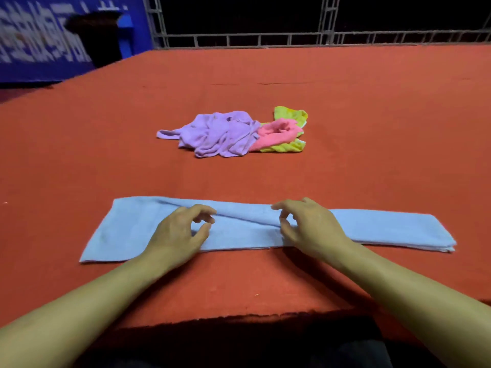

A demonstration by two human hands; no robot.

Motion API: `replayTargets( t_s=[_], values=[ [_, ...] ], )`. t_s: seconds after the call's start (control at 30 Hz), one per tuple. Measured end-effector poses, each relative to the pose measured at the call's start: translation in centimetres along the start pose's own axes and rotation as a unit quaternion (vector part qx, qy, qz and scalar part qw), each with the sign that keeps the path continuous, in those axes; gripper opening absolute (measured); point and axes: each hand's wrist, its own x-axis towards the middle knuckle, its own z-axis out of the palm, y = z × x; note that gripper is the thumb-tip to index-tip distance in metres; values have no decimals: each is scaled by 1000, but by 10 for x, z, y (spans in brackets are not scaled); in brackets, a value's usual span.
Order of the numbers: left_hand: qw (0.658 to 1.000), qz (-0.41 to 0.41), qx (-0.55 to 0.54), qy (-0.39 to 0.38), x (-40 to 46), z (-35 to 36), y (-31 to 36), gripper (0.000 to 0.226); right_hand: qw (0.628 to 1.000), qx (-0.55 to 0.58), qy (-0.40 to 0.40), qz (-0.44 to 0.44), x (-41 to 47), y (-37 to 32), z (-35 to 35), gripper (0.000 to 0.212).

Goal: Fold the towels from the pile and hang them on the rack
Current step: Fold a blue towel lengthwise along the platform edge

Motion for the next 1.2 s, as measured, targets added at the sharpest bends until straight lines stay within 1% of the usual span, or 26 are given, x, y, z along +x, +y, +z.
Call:
replayTargets(
  t_s=[0.07, 0.13, 0.2, 0.27, 0.33, 0.4, 0.47, 0.53, 0.63, 0.73, 0.83, 0.97, 1.07, 1.2],
  values=[
    [999, -41, 15, 22, -10, -23, -35, 27, 1000, 15, -4, -12, 24, -28, 22, 32],
    [996, -75, 32, 39, -12, -41, -67, 32, 999, 25, -14, -24, 45, -54, 44, 30],
    [994, -97, 45, 38, -6, -57, -95, 37, 999, 36, -19, -36, 64, -77, 64, 32],
    [994, -98, 52, 12, 7, -70, -114, 46, 998, 41, -21, -47, 82, -96, 80, 35],
    [992, -103, 63, -32, 25, -82, -128, 57, 997, 35, -26, -62, 101, -113, 96, 38],
    [988, -116, 57, -81, 44, -89, -138, 63, 996, 20, -33, -78, 118, -127, 111, 39],
    [984, -119, 41, -129, 58, -91, -149, 63, 995, -5, -46, -93, 133, -140, 124, 43],
    [978, -117, 49, -168, 64, -92, -161, 60, 993, -25, -57, -100, 143, -148, 135, 48],
    [975, -101, 73, -186, 68, -95, -178, 50, 993, -45, -64, -93, 155, -155, 143, 51],
    [982, -89, 47, -162, 68, -101, -187, 43, 992, -49, -80, -83, 158, -155, 145, 50],
    [986, -104, 10, -126, 63, -110, -195, 39, 994, -45, -66, -75, 157, -152, 143, 47],
    [986, -125, 6, -114, 53, -123, -199, 33, 994, -48, -57, -79, 154, -153, 137, 45],
    [990, -123, 3, -71, 41, -132, -194, 35, 994, -36, -57, -83, 150, -156, 130, 47],
    [993, -113, -32, -20, 11, -143, -185, 39, 993, -8, -41, -110, 135, -161, 120, 48]
  ],
)
